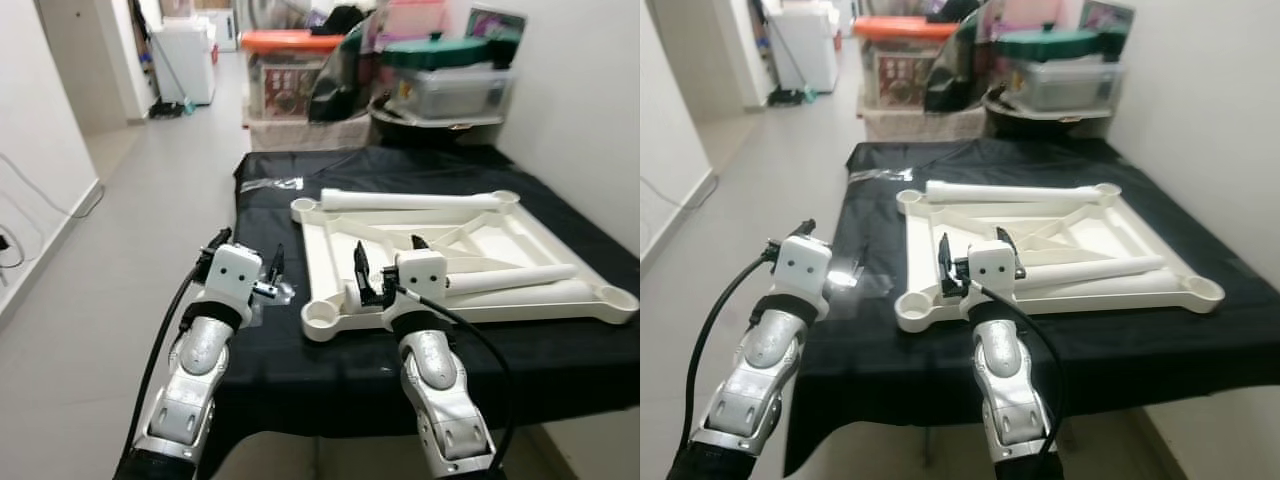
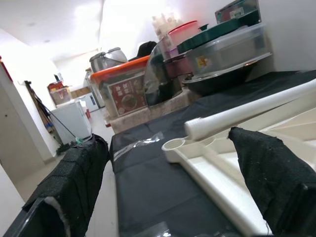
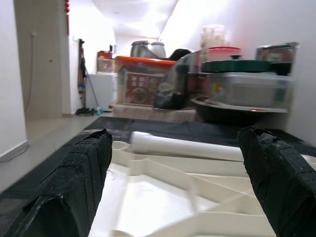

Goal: Building children table

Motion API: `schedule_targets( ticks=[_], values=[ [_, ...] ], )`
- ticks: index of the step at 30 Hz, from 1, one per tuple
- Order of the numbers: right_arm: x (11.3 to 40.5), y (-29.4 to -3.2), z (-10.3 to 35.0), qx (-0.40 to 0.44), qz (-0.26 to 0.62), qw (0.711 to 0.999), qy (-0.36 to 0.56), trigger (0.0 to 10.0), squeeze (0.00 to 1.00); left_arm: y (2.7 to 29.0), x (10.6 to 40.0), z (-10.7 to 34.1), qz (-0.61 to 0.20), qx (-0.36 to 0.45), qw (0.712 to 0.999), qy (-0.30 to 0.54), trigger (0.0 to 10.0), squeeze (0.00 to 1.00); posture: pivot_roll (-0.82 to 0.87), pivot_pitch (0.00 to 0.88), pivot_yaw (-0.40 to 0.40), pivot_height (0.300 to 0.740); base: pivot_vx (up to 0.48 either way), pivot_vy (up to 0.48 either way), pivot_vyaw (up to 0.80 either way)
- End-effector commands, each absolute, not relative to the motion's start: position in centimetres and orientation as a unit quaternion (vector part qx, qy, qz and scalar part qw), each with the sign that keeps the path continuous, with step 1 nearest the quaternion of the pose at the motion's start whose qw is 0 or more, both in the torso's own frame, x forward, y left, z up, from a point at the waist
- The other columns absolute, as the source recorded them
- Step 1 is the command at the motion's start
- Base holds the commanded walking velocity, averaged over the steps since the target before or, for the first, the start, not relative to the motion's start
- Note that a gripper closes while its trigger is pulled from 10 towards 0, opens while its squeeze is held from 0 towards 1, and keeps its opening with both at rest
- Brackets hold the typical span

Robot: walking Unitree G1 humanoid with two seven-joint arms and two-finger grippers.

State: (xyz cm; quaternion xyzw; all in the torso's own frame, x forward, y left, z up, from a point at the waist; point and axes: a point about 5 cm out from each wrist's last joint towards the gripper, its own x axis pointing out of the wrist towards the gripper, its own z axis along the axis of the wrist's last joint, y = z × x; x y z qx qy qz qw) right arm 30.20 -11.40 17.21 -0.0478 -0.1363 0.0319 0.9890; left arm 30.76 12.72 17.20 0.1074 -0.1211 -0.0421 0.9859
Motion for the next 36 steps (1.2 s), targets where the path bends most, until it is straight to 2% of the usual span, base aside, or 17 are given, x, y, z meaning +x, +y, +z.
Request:
schedule_targets(
  ticks=[1, 8, 18, 22, 23, 26, 27, 30, 31, 32, 33, 35, 36],
  values=[
    [30.2, -11.7, 16.8, -0.051, 0.028, 0.991, -0.123, 10.0, 0.0, 12.7, 30.7, 16.6, -0.041, 0.112, 0.986, -0.113, 10.0, 0.0, 0.05, 0.0, -0.017, 0.74, 0.0, -0.446, 0.0],
    [30.2, -11.7, 16.6, -0.054, 0.031, 0.991, -0.12, 10.0, 0.0, 13.6, 30.8, 16.8, -0.001, 0.084, 0.99, -0.111, 10.0, 0.0, 0.05, 0.0, -0.019, 0.74, 0.0, -0.127, 0.0],
    [29.9, -11.8, 16.3, -0.053, 0.028, 0.992, -0.114, 10.0, 0.0, 14.7, 31.2, 17.2, -0.005, 0.086, 0.99, -0.111, 10.0, 0.0, 0.05, 0.0, -0.019, 0.74, 0.0, 0.0, 0.0],
    [29.6, -11.8, 16.3, -0.052, 0.026, 0.992, -0.112, 10.0, 0.0, 14.7, 32.1, 18.0, -0.062, 0.109, 0.987, -0.105, 10.0, 0.0, 0.06, 0.0, -0.008, 0.74, 0.0, 0.0, 0.0],
    [29.3, -11.9, 16.3, -0.051, 0.023, 0.992, -0.112, 10.0, 0.0, 14.9, 32.7, 18.7, -0.104, 0.132, 0.98, -0.106, 10.0, 0.0, 0.07, 0.0, -0.003, 0.74, 0.0, 0.0, 0.0],
    [29.3, -11.9, 16.2, -0.05, 0.021, 0.992, -0.11, 10.0, 0.0, 15.2, 33.0, 19.2, -0.109, 0.147, 0.976, -0.117, 10.0, 0.0, 0.07, 0.0, -0.001, 0.74, 0.0, 0.0, 0.0],
    [29.0, -11.9, 16.2, -0.049, 0.019, 0.993, -0.109, 10.0, 0.0, 15.4, 33.6, 20.1, -0.14, 0.171, 0.967, -0.124, 10.0, 0.0, 0.08, 0.023, 0.017, 0.74, 0.0, 0.0, 0.0],
    [28.8, -11.9, 16.1, -0.048, 0.018, 0.993, -0.108, 10.0, 0.0, 15.6, 34.0, 20.7, -0.16, 0.186, 0.961, -0.127, 10.0, 0.0, 0.08, 0.023, 0.017, 0.74, 0.0, 0.0, 0.0],
    [28.5, -11.8, 16.0, -0.046, 0.016, 0.993, -0.105, 10.0, 0.0, 15.2, 34.4, 21.2, -0.215, 0.188, 0.951, -0.122, 10.0, 0.0, 0.09, 0.051, 0.025, 0.74, 0.0, 0.0, 0.0],
    [28.5, -11.8, 16.0, -0.046, 0.016, 0.993, -0.105, 10.0, 0.0, 15.2, 34.4, 21.2, -0.215, 0.188, 0.951, -0.122, 10.0, 0.0, 0.09, 0.051, 0.025, 0.74, 0.0, 0.0, 0.0],
    [28.0, -11.6, 16.0, -0.04, 0.016, 0.994, -0.103, 10.0, 0.0, 15.0, 34.7, 21.5, -0.263, 0.195, 0.939, -0.108, 10.0, 0.0, 0.1, 0.085, 0.044, 0.74, 0.0, 0.0, 0.0],
    [28.0, -11.6, 16.0, -0.04, 0.016, 0.994, -0.103, 10.0, 0.0, 15.0, 34.7, 21.5, -0.263, 0.195, 0.939, -0.108, 10.0, 0.0, 0.1, 0.085, 0.044, 0.74, 0.0, 0.0, 0.0],
    [27.2, -11.2, 15.8, -0.034, 0.021, 0.994, -0.099, 10.0, 0.0, 14.6, 34.9, 21.4, -0.313, 0.196, 0.925, -0.087, 10.0, 0.0, 0.11, 0.116, 0.064, 0.74, 0.0, 0.0, 0.0]
  ],
)
